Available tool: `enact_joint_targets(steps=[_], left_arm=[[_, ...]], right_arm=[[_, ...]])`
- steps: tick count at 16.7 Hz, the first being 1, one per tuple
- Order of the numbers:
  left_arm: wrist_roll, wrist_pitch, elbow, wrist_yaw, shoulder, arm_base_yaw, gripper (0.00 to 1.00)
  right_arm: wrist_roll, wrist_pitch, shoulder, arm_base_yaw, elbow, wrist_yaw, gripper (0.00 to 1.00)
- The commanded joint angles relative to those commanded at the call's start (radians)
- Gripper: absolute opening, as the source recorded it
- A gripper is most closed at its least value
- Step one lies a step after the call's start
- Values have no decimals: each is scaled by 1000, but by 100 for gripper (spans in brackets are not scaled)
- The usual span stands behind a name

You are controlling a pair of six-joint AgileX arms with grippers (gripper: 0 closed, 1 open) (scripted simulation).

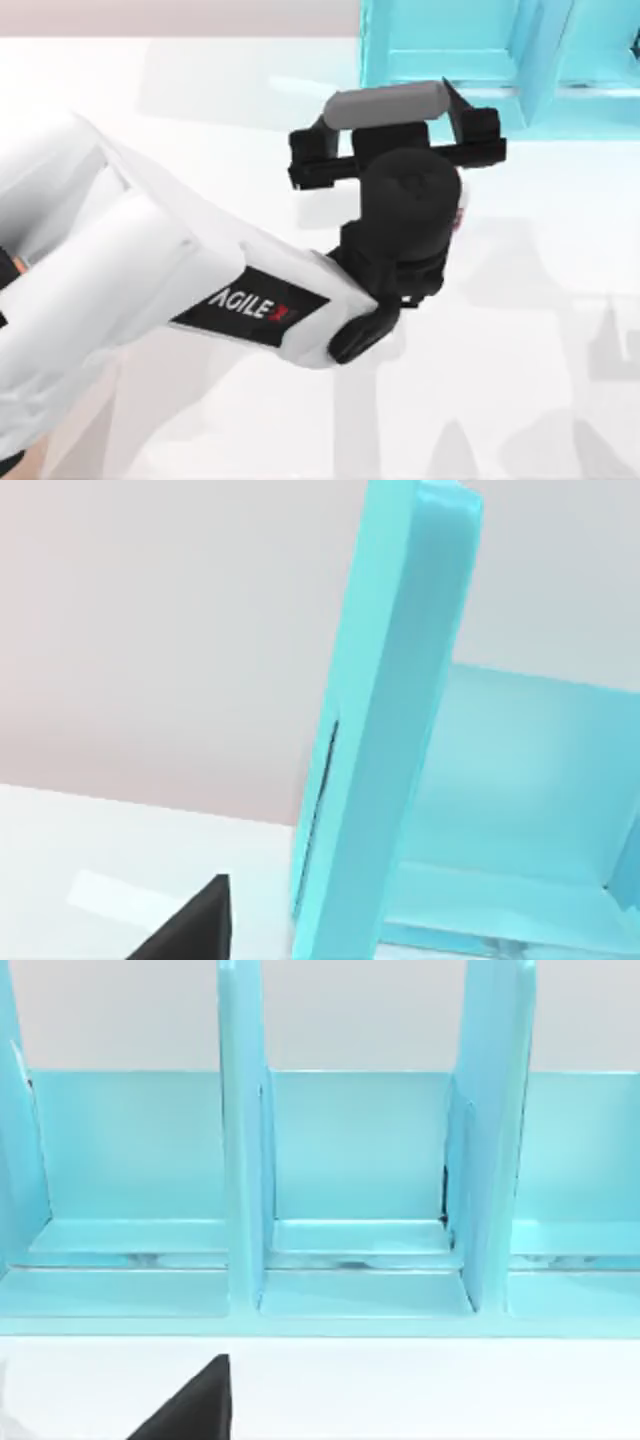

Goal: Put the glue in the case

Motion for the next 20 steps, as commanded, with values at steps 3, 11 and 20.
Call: enact_joint_targets(steps=[3, 11, 20], left_arm=[[-8, 27, 48, -63, 123, -62, 100], [-35, 38, 137, -224, 391, -219, 100], [-32, 32, 153, -218, 407, -213, 100]], right_arm=[[0, 0, 0, 0, 0, 0, 100], [0, 0, 0, 0, 0, 0, 100], [0, 0, 0, 0, 0, 0, 100]])
